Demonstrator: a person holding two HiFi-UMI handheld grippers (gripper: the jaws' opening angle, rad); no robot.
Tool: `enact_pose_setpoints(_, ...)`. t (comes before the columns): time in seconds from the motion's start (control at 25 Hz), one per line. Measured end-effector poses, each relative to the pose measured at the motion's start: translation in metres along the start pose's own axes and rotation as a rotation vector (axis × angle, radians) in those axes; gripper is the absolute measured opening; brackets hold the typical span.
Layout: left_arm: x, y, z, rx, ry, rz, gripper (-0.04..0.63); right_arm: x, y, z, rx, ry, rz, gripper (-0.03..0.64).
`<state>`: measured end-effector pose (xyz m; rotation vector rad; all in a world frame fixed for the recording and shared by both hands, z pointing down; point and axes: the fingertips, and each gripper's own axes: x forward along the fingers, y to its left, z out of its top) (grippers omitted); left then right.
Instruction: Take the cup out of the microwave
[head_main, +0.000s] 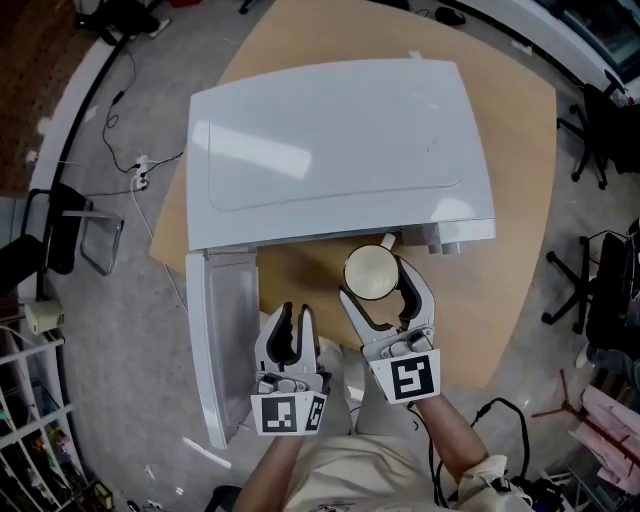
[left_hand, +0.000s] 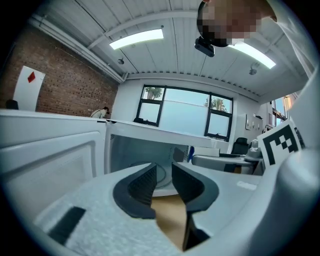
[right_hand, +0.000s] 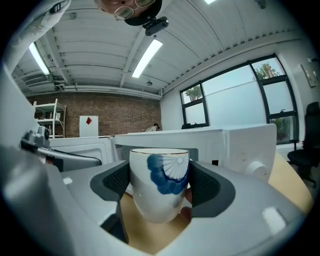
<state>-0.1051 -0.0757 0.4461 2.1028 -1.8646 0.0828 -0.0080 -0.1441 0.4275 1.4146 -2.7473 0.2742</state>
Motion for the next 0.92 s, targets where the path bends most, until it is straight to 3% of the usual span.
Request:
enact_pose_setpoints(0.4, -0.007, -0.029, 0.025, 0.039, -0.037, -0.054, 0.095, -0.04, -0.002, 0.03, -0.007, -0.025, -0.021, 0.373)
enact_pose_setpoints(0.92, -0.016, -0.041, 0.035, 0.02, -0.055, -0.063, 0.091, -0.06, 0.0, 0.052, -0.019, -0.036, -0.05, 0.373)
